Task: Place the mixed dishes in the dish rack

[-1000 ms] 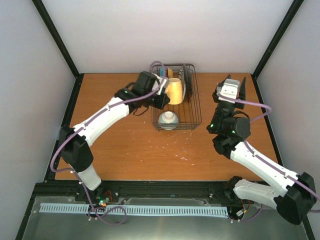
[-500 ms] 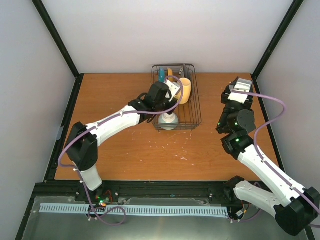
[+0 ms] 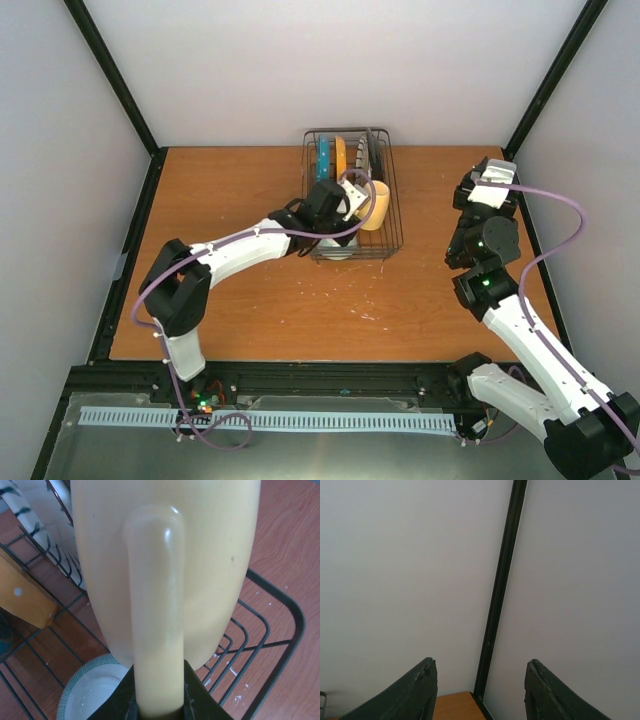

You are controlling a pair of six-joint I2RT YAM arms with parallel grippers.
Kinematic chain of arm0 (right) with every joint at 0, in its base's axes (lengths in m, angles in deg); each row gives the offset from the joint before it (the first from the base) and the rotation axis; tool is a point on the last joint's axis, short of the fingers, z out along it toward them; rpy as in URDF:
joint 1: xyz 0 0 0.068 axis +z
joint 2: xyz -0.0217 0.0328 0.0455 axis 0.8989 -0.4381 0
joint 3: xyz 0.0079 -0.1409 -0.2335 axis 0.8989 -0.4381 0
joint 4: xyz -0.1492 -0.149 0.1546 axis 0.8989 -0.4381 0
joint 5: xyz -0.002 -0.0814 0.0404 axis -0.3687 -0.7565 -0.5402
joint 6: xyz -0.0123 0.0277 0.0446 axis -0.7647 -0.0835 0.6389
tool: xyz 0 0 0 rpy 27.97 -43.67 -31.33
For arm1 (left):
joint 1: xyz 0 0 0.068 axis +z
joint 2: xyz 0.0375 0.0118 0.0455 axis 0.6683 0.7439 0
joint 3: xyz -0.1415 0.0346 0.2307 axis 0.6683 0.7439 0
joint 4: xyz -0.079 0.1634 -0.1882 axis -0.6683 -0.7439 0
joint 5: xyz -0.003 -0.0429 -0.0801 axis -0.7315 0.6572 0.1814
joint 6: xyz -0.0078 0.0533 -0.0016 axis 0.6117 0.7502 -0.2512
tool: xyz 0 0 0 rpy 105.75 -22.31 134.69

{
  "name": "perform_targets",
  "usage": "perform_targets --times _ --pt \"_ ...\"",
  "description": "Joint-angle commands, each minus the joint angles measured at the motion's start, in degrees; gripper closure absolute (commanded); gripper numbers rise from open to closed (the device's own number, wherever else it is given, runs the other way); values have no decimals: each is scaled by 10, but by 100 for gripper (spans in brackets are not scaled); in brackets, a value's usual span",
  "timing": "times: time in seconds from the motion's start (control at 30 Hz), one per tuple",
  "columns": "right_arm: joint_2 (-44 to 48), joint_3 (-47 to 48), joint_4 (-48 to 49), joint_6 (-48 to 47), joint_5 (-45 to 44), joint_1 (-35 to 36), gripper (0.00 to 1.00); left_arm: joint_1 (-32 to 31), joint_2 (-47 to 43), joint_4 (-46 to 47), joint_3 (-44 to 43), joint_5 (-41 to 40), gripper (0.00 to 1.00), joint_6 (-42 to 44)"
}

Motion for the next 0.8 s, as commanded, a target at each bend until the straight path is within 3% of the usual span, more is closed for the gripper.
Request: perform_targets --times 0.0,0.77 --pt "10 -4 -15 27 26 -20 52 -6 10 75 -4 15 99 19" --pt "-19 21 -47 66 76 -64 51 -5 119 74 -71 54 99 26"
